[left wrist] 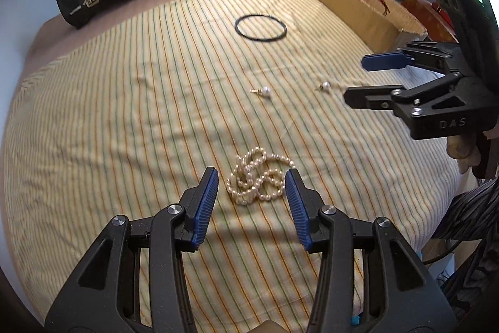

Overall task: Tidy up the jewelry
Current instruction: 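Move both tools back toward the pearls on the sheet, then grasp the pearl strand with the left tool while the right tool grasps a pearl earring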

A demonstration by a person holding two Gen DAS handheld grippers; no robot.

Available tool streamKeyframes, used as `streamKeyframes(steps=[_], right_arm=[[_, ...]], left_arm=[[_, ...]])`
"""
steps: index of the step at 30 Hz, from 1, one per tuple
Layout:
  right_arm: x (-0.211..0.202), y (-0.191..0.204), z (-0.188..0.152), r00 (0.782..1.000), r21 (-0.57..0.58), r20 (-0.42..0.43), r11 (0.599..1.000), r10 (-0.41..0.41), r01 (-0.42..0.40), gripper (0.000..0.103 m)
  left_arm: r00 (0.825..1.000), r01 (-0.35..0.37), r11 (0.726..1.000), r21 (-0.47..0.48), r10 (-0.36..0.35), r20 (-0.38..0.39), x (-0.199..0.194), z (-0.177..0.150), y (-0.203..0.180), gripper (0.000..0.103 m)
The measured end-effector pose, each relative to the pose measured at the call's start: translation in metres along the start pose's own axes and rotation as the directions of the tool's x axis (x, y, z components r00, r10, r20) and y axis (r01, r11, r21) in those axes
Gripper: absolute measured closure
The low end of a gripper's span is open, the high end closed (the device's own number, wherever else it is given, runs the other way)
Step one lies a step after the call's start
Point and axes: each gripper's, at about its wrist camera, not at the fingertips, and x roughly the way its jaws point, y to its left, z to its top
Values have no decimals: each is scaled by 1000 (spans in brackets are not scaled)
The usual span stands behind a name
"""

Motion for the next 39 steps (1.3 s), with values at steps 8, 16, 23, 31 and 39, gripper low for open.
streamKeyframes(steps=[8, 16, 23, 31, 39], right_arm=[[24, 8, 3, 999, -18, -40, 1000, -5, 4, 44], [31, 9, 6, 999, -37, -50, 999, -15, 13, 47], [34, 8, 8, 998, -44, -53, 999, -27, 25, 58], [32, 6, 9, 998, -45, -55, 999, -24, 22, 77], [34, 13, 9, 998, -71, -48, 997, -28, 25, 95]], left_arm=[[999, 4, 1000, 1, -4, -35, 12, 1, -1, 58], [998, 29, 999, -17, -30, -58, 21, 4, -2, 49], [999, -33, 999, 33, 34, -39, 29, 5, -13, 48], [998, -56, 998, 28, 57, -23, 28, 9, -10, 75], [999, -42, 999, 0, 42, -19, 28, 11, -3, 90]])
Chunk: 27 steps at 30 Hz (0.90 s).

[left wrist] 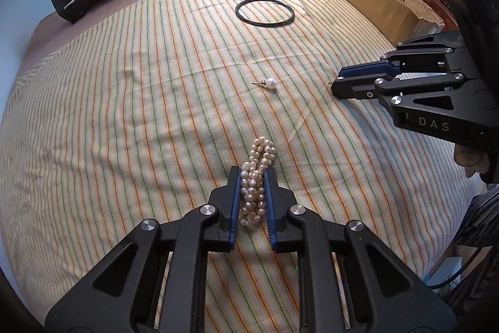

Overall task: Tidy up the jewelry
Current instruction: 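Grasp the pearl strand with the left tool while the right tool grasps a pearl earring, then carry the pearl strand and earring into the box and open both tools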

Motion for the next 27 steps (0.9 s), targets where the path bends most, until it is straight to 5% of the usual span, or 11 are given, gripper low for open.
streamKeyframes(steps=[11, 27], right_arm=[[-13, -4, 1, 1000, 4, 26, 1000, 3, -3, 96], [-91, -33, 22, 976, 97, 217, 995, -10, -11, 96]], left_arm=[[999, 35, 997, -74, -33, 25, -12, 1, 9, 95], [982, 92, 984, -153, -64, 175, -59, 22, 23, 96]])
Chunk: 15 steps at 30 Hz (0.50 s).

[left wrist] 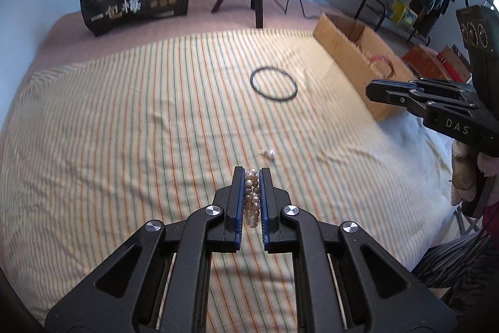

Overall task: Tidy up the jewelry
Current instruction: 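Carry the pearl strand and earring into the box and open both tools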

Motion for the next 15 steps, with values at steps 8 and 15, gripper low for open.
streamKeyframes(steps=[8, 15], right_arm=[[-36, -38, 15, 995, 74, 78, 995, -67, 61, 96], [-76, -86, 23, 979, 170, 146, 979, -143, 117, 96]], left_arm=[[996, 41, 999, 11, -42, 80, -23, 24, -16, 96], [985, 92, 994, 54, -99, 143, -34, 52, -50, 96]])
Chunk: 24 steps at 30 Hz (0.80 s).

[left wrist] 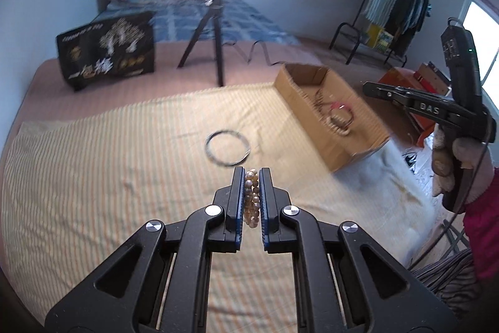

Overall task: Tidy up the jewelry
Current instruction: 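Carry the pearl strand and earring into the box and open both tools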

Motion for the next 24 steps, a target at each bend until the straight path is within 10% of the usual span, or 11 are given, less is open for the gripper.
streamKeyframes(steps=[24], right_arm=[[13, -114, 23, 995, 129, 16, 987, -100, 97, 96]], left_arm=[[986, 160, 983, 94, -164, 41, 83, 75, -108, 96]])
